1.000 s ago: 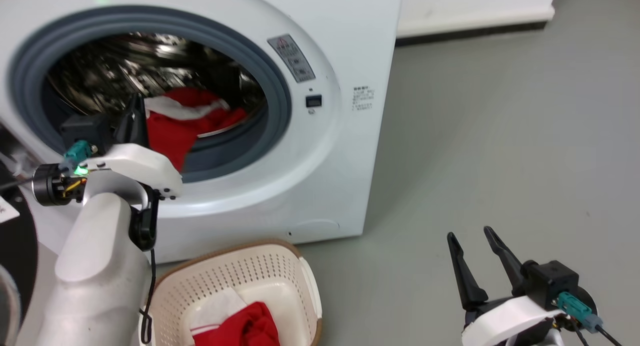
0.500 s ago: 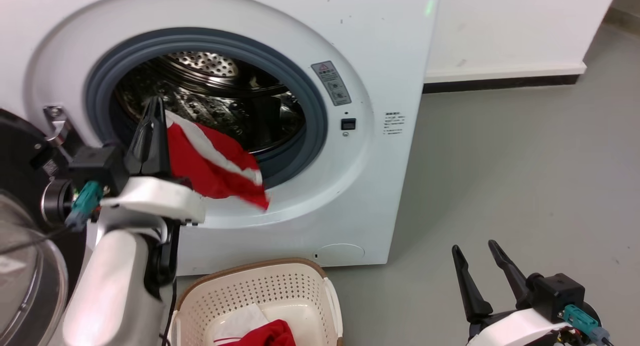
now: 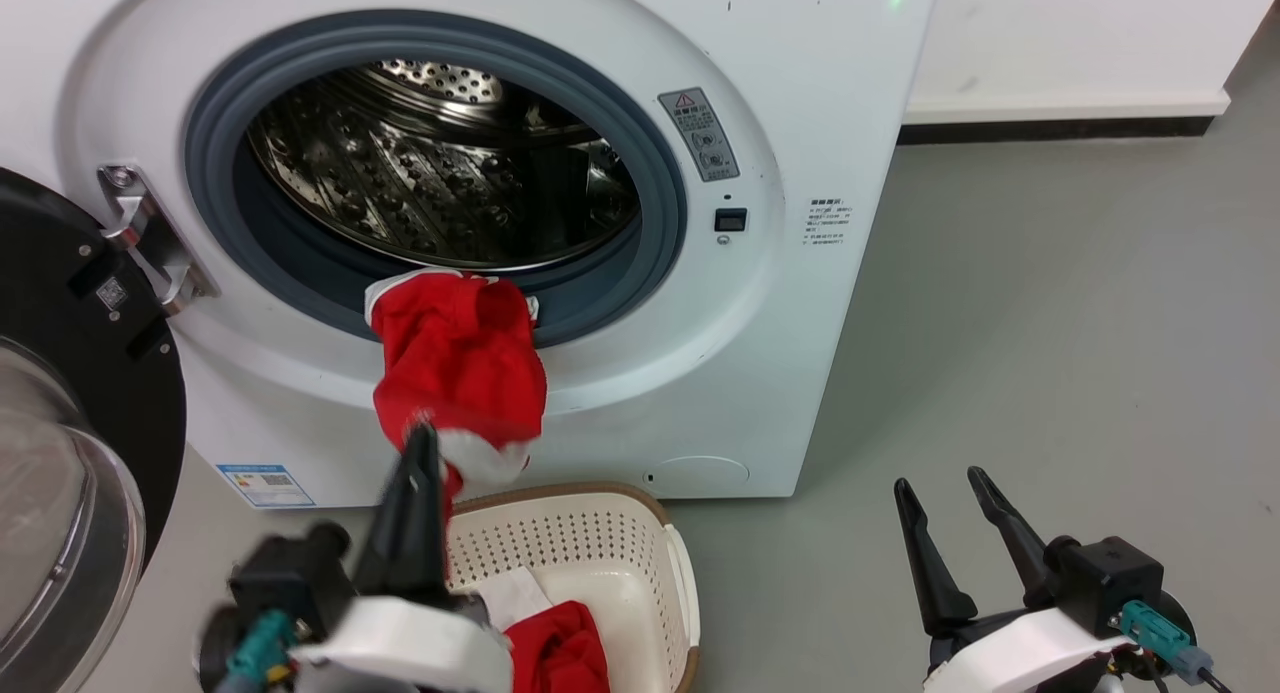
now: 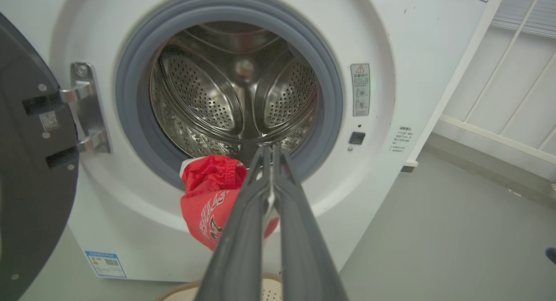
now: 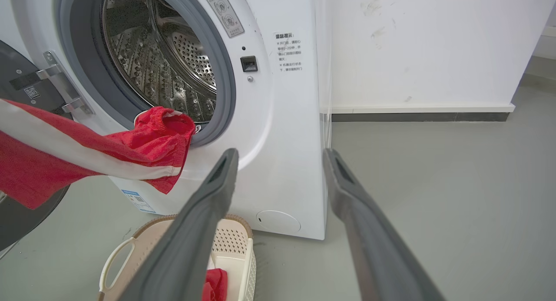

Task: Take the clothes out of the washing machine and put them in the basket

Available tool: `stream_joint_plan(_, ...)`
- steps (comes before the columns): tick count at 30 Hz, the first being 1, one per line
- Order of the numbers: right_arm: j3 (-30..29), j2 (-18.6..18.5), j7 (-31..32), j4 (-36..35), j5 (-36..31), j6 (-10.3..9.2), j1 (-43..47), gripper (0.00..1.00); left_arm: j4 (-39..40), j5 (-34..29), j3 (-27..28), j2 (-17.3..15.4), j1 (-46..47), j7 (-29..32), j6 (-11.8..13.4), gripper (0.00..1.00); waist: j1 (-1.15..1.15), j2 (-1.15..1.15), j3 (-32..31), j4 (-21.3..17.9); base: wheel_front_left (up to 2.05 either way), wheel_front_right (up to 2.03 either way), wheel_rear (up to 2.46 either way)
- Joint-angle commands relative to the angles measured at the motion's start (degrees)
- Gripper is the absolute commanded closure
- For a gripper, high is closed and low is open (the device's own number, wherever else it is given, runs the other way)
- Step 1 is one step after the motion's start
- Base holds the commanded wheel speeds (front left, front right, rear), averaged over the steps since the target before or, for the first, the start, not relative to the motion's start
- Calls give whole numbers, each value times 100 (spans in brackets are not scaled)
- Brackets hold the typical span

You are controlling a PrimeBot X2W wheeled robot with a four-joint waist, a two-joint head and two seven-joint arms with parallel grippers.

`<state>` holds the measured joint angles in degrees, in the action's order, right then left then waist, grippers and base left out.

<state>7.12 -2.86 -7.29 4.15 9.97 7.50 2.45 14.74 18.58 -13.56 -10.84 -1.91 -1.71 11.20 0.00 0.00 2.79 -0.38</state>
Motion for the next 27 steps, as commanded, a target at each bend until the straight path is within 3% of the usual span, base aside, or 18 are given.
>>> stream_joint_plan(1,18,-2,5,-20,-34,-2,-77,0,-14,83,-80,82,-228,44,50,100,0,0,83,-18,0,0,0)
stream_joint_plan(6,1,-2,35,-87,-86,-2,-154,0,-453,271,-299,323,-794,5,99,100,0,0,380,-6,0,0,0)
stream_joint_plan(12,30,-2,44,-194,-138,-2,-355,0,-1614,477,-457,527,-737,-341,-70,100,0,0,883,-47,0,0,0)
stream_joint_plan(20,51,-1,17,-361,-205,-2,-721,0,-3658,776,-306,719,504,-1183,-368,100,0,0,1867,-240,0,0,0)
stream_joint_plan(27,24,-1,-25,-568,-270,-2,-1029,0,-5185,817,131,765,2051,-1354,-573,100,0,0,2873,-427,0,0,0)
